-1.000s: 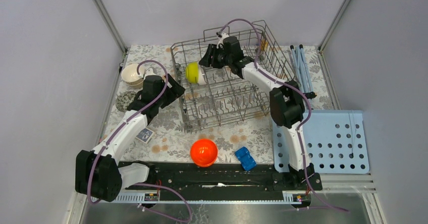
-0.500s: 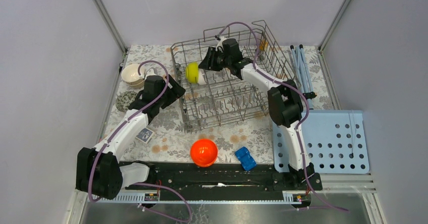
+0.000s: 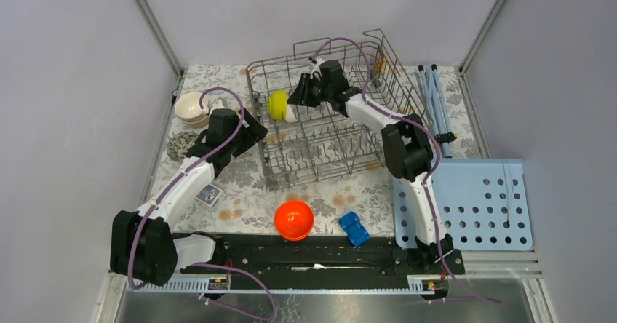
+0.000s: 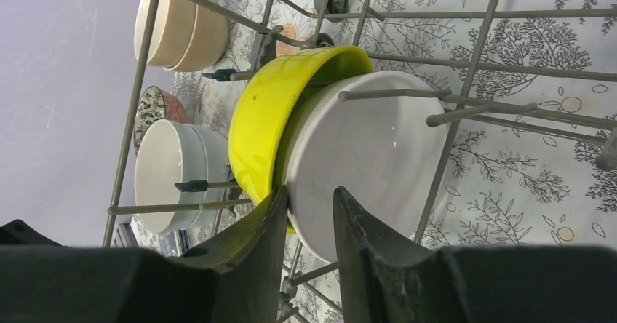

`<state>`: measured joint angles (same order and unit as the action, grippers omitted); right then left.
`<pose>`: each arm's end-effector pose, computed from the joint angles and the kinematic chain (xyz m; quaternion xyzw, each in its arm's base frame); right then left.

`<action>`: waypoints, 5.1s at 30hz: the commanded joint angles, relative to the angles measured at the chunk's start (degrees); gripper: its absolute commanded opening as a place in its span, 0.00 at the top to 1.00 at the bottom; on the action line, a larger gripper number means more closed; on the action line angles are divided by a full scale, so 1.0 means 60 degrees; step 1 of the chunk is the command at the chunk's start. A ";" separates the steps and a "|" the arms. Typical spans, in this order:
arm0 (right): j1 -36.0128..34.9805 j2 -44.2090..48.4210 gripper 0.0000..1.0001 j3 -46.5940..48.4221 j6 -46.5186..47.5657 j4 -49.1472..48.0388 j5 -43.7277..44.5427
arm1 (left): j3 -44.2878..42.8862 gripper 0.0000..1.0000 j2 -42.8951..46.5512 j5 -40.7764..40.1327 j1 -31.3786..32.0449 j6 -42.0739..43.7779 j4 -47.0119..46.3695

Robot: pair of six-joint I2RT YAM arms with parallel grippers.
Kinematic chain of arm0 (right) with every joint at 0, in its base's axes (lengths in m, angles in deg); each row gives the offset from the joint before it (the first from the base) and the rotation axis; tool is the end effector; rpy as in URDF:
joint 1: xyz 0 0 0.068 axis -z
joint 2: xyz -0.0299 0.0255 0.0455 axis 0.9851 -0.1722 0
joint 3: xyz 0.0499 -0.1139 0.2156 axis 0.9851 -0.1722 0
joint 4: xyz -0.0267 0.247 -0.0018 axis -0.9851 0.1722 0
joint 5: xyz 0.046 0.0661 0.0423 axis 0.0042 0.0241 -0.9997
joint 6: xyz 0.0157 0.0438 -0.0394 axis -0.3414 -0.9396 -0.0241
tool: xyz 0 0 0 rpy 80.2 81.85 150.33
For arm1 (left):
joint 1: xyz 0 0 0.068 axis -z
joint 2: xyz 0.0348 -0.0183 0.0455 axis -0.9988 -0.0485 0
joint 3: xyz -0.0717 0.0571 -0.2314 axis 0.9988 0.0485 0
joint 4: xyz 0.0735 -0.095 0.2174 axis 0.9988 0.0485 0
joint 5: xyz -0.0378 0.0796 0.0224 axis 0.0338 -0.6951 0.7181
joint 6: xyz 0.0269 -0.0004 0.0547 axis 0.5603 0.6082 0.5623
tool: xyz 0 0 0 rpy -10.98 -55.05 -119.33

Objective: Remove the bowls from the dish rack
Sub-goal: Pick up the bowl from the dish rack, then place the bowl at the center of the board.

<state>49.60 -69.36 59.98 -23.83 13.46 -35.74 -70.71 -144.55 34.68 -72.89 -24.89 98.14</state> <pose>0.4446 0.2847 0.2037 -0.1172 0.8068 0.4406 0.3757 0.2599 -0.0653 0.2327 -0.2562 0.8536 -0.2219 0.3955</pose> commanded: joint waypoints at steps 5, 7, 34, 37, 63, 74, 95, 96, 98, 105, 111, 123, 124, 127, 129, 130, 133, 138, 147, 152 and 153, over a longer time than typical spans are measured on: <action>-0.0072 -0.0263 0.64 0.0003 -0.0484 -0.0518 -0.1035 | -0.0033 0.20 -0.0055 0.0074 0.0098 -0.0058 -0.0404; -0.0088 -0.0313 0.64 0.0053 -0.0446 -0.0468 -0.1083 | -0.0035 0.20 -0.0072 0.0081 0.0102 -0.0058 -0.0407; 0.0345 0.0446 1.00 -0.1120 -0.1778 -0.2112 -0.2475 | -0.0403 0.22 -0.0822 -0.0842 0.0176 0.0114 0.0013; 0.0501 0.0801 1.00 -0.1455 -0.1787 -0.2214 -0.2492 | -0.0492 0.23 -0.0882 -0.1029 0.0171 0.0132 0.0110; 0.1305 0.1299 1.00 -0.3359 -0.6497 -0.8207 -0.3872 | -0.0585 0.27 -0.1391 -0.1442 0.0176 0.0045 0.0161; 0.1374 0.1435 1.00 -0.3286 -0.7399 -0.9310 -0.3867 | -0.0592 0.27 -0.1378 -0.1420 0.0176 0.0057 0.0152; 0.1321 0.2741 1.00 -0.4007 -0.6037 -0.8306 -0.4160 | -0.0519 0.27 -0.1409 -0.1312 0.0170 0.0030 0.0038; 0.1294 0.2804 1.00 -0.4061 -0.5874 -0.8190 -0.4224 | -0.0530 0.27 -0.1426 -0.1293 0.0164 0.0019 0.0029; 0.1221 0.2902 1.00 -0.4192 -0.5703 -0.8232 -0.4364 | -0.0535 0.27 -0.1469 -0.1286 0.0175 0.0008 0.0021; 0.1118 0.3309 1.00 -0.4280 -0.5301 -0.7857 -0.4367 | -0.0535 0.27 -0.1453 -0.1303 0.0174 0.0023 0.0022; 0.1110 0.3451 1.00 -0.4326 -0.5052 -0.7395 -0.4211 | -0.0533 0.27 -0.1407 -0.1264 0.0158 0.0030 0.0036; 0.0985 0.4926 1.00 -0.4621 -0.3320 -0.5606 -0.3713 | -0.0651 0.27 -0.0895 -0.1117 0.0166 0.0001 0.0245; 0.0957 0.5108 1.00 -0.4649 -0.3099 -0.5355 -0.3628 | -0.0695 0.27 -0.0791 -0.1108 0.0171 0.0001 0.0316; 0.0774 0.5763 1.00 -0.4718 -0.2279 -0.4556 -0.3318 | -0.0848 0.25 -0.0330 -0.1121 0.0175 0.0044 0.0580; 0.0574 0.6205 1.00 -0.4692 -0.1702 -0.3896 -0.3001 | -0.0965 0.24 0.0045 -0.1092 0.0176 0.0058 0.0750; 0.0455 0.6442 1.00 -0.4678 -0.1452 -0.3594 -0.2854 | -0.1027 0.23 0.0231 -0.1094 0.0176 0.0063 0.0843; 0.0028 0.7117 1.00 -0.4645 -0.0652 -0.2566 -0.2346 | -0.1279 0.22 0.0762 -0.1124 0.0175 0.0123 0.1204; -0.0826 0.8399 1.00 -0.4706 0.0585 -0.1131 -0.1329 | -0.1594 0.17 0.1708 -0.1209 0.0176 0.0440 0.1703; -0.3567 0.9989 1.00 -0.4724 0.3127 0.1987 0.1970 | -0.1784 0.04 0.3022 -0.0904 0.0176 0.0636 0.1902; -0.5180 1.0714 1.00 -0.5285 0.4133 0.3189 0.4084 | -0.1787 0.01 0.3200 -0.0489 0.0175 0.1274 0.1586; -0.5493 1.0915 1.00 -0.5442 0.4285 0.3387 0.4671 | -0.1805 0.01 0.3202 -0.0405 0.0175 0.1372 0.1584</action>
<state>21.95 -8.36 29.71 -5.58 27.40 -22.25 -79.00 -126.06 30.01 -71.56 -20.23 109.26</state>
